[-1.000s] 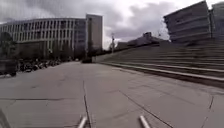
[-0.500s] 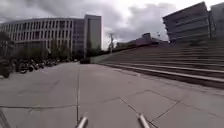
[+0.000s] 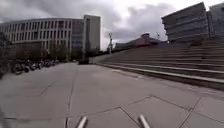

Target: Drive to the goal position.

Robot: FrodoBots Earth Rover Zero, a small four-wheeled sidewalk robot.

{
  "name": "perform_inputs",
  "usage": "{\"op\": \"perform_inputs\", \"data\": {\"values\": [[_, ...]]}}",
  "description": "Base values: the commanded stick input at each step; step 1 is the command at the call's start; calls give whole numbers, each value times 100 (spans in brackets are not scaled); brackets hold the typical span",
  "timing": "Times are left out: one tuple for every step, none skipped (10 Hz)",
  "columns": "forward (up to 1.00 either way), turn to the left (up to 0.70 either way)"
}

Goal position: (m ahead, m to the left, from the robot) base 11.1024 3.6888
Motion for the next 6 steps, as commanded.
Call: {"op": "perform_inputs", "data": {"values": [[70,12],[70,33],[70,35],[70,35],[70,35],[70,35]]}}
